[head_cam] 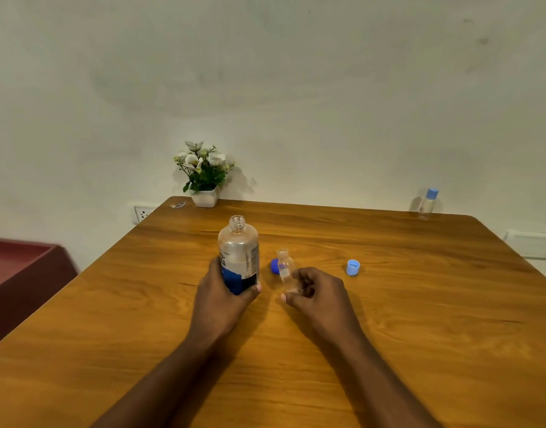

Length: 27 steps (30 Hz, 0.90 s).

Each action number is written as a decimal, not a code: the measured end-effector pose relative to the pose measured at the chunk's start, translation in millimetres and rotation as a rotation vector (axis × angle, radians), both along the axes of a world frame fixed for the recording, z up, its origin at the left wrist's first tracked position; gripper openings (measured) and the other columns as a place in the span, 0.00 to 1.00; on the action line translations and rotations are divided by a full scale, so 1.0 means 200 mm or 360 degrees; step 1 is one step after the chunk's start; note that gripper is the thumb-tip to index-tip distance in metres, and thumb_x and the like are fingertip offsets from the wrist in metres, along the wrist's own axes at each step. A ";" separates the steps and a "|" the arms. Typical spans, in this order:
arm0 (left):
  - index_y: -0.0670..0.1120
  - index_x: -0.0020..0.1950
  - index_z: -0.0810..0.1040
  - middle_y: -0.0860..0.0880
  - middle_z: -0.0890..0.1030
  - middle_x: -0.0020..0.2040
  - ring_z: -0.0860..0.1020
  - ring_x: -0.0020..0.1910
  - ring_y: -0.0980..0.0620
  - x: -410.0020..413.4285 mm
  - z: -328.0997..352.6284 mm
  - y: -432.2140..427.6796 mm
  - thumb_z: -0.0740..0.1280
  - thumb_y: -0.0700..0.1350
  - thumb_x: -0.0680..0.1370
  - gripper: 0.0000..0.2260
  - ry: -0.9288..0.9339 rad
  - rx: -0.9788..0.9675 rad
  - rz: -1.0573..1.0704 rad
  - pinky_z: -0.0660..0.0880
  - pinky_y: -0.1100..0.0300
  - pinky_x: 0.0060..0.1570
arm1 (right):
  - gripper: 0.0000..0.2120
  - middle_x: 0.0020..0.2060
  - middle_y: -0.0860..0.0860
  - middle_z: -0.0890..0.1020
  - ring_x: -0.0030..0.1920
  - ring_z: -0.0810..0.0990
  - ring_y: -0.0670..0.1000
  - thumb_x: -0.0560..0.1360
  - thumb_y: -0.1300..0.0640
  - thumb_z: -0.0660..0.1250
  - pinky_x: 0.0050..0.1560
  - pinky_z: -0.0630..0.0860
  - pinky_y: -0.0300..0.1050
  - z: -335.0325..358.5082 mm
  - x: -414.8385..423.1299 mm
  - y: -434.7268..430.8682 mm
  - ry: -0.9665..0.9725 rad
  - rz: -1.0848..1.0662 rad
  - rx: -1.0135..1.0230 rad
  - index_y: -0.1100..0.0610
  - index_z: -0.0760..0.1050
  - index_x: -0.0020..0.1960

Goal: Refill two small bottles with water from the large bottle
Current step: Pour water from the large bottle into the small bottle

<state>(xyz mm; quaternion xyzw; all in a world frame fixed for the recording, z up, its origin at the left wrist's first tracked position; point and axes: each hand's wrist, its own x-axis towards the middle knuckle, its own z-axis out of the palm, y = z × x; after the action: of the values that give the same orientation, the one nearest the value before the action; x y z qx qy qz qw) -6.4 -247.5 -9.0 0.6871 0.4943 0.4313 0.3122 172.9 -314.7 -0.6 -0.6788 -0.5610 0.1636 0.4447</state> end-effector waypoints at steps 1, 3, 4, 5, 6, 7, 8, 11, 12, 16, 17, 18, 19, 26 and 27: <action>0.52 0.68 0.66 0.54 0.76 0.62 0.75 0.59 0.55 0.00 0.00 0.01 0.78 0.53 0.65 0.35 -0.0005 0.0012 -0.0004 0.74 0.61 0.53 | 0.23 0.41 0.37 0.79 0.41 0.79 0.39 0.67 0.51 0.77 0.39 0.72 0.31 0.00 0.00 0.00 0.0014 -0.0006 0.0008 0.50 0.78 0.60; 0.53 0.66 0.67 0.55 0.77 0.60 0.75 0.56 0.58 -0.01 0.00 0.04 0.78 0.53 0.64 0.34 0.0013 0.0047 -0.0016 0.72 0.67 0.49 | 0.22 0.41 0.40 0.81 0.40 0.79 0.40 0.67 0.52 0.78 0.39 0.73 0.33 0.00 0.01 0.00 0.0055 -0.0015 0.0030 0.51 0.79 0.59; 0.53 0.66 0.67 0.56 0.76 0.60 0.75 0.56 0.58 -0.01 0.01 0.05 0.78 0.53 0.64 0.34 0.0033 0.0070 -0.0027 0.72 0.67 0.49 | 0.21 0.41 0.41 0.81 0.40 0.79 0.41 0.67 0.53 0.77 0.39 0.75 0.34 0.00 0.02 0.00 0.0068 -0.0017 0.0042 0.51 0.79 0.59; 0.53 0.67 0.67 0.57 0.76 0.60 0.74 0.57 0.58 -0.01 0.01 0.07 0.78 0.53 0.64 0.35 0.0061 0.0103 -0.0035 0.72 0.66 0.51 | 0.20 0.41 0.41 0.82 0.40 0.80 0.41 0.67 0.54 0.77 0.40 0.76 0.36 0.00 0.02 0.00 0.0072 -0.0018 0.0057 0.51 0.80 0.58; 0.53 0.68 0.66 0.59 0.75 0.60 0.74 0.57 0.58 -0.01 0.02 0.09 0.78 0.52 0.64 0.35 0.0095 0.0153 -0.0040 0.72 0.65 0.51 | 0.18 0.41 0.40 0.82 0.40 0.80 0.41 0.68 0.55 0.76 0.40 0.77 0.37 0.01 0.02 0.00 0.0076 -0.0020 0.0071 0.50 0.80 0.58; 0.53 0.68 0.66 0.60 0.73 0.59 0.73 0.57 0.58 -0.01 0.03 0.10 0.78 0.51 0.65 0.36 0.0131 0.0214 -0.0038 0.71 0.66 0.51 | 0.16 0.41 0.39 0.82 0.41 0.81 0.40 0.68 0.56 0.75 0.41 0.77 0.38 0.00 0.02 0.01 0.0081 -0.0018 0.0088 0.48 0.80 0.56; 0.53 0.68 0.66 0.61 0.72 0.58 0.73 0.57 0.60 -0.01 0.03 0.12 0.78 0.51 0.65 0.36 0.0162 0.0274 -0.0034 0.70 0.68 0.50 | 0.14 0.40 0.37 0.82 0.41 0.81 0.39 0.69 0.56 0.74 0.40 0.77 0.38 0.00 0.02 0.01 0.0088 -0.0010 0.0111 0.43 0.80 0.52; 0.54 0.68 0.67 0.61 0.73 0.59 0.72 0.56 0.60 -0.01 0.03 0.15 0.78 0.50 0.65 0.35 0.0229 0.0389 -0.0057 0.69 0.71 0.49 | 0.20 0.38 0.38 0.83 0.39 0.81 0.42 0.69 0.57 0.72 0.37 0.78 0.42 0.02 0.01 0.01 0.0039 0.0015 0.0170 0.29 0.75 0.42; 0.53 0.68 0.66 0.58 0.74 0.61 0.73 0.58 0.59 -0.02 0.03 0.16 0.78 0.50 0.65 0.35 0.0263 0.0407 -0.0067 0.70 0.68 0.51 | 0.21 0.38 0.39 0.83 0.38 0.81 0.44 0.68 0.57 0.71 0.37 0.79 0.45 0.03 0.00 0.01 0.0025 0.0013 0.0178 0.28 0.75 0.42; 0.48 0.70 0.67 0.51 0.75 0.63 0.74 0.61 0.52 -0.05 0.02 0.18 0.78 0.49 0.66 0.35 0.0398 0.0503 -0.0032 0.74 0.57 0.56 | 0.09 0.34 0.44 0.82 0.35 0.79 0.47 0.66 0.55 0.68 0.37 0.78 0.52 0.03 0.00 0.01 0.0058 0.0039 0.0211 0.45 0.80 0.45; 0.47 0.70 0.67 0.50 0.76 0.63 0.74 0.61 0.51 -0.06 0.03 0.18 0.78 0.49 0.66 0.35 0.0412 0.0525 -0.0011 0.74 0.56 0.56 | 0.09 0.34 0.42 0.81 0.35 0.78 0.47 0.66 0.55 0.68 0.36 0.77 0.51 0.03 0.00 0.01 0.0057 0.0048 0.0219 0.46 0.80 0.45; 0.47 0.69 0.68 0.49 0.76 0.62 0.74 0.60 0.51 -0.07 0.03 0.18 0.78 0.48 0.66 0.35 0.0419 0.0547 0.0008 0.74 0.56 0.55 | 0.09 0.34 0.41 0.79 0.34 0.78 0.46 0.66 0.56 0.68 0.36 0.77 0.49 0.03 0.00 0.01 0.0055 0.0062 0.0224 0.45 0.80 0.45; 0.46 0.69 0.68 0.49 0.77 0.62 0.74 0.59 0.50 -0.07 0.03 0.18 0.78 0.48 0.66 0.34 0.0421 0.0562 0.0022 0.73 0.56 0.55 | 0.09 0.33 0.40 0.79 0.34 0.77 0.45 0.67 0.56 0.69 0.35 0.76 0.47 0.03 -0.01 0.00 0.0052 0.0076 0.0225 0.44 0.80 0.45; 0.46 0.69 0.68 0.47 0.76 0.62 0.73 0.60 0.48 -0.10 0.04 0.18 0.78 0.46 0.66 0.34 0.0441 0.0589 0.0050 0.75 0.51 0.55 | 0.17 0.41 0.40 0.82 0.44 0.80 0.40 0.71 0.55 0.74 0.42 0.78 0.37 0.03 -0.02 -0.02 0.0016 0.0150 0.0167 0.48 0.80 0.59; 0.46 0.69 0.69 0.47 0.76 0.62 0.73 0.61 0.48 -0.11 0.04 0.18 0.78 0.46 0.66 0.34 0.0449 0.0597 0.0057 0.75 0.51 0.55 | 0.16 0.42 0.41 0.82 0.44 0.80 0.40 0.71 0.55 0.74 0.42 0.78 0.38 0.03 -0.02 -0.02 0.0014 0.0160 0.0173 0.48 0.80 0.58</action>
<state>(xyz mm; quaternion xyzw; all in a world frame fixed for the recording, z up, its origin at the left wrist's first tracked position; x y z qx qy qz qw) -27.9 -211.3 -0.6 0.7778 0.4563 0.4208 0.0991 168.8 -319.1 6.0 -0.6239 -0.6005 0.1579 0.4746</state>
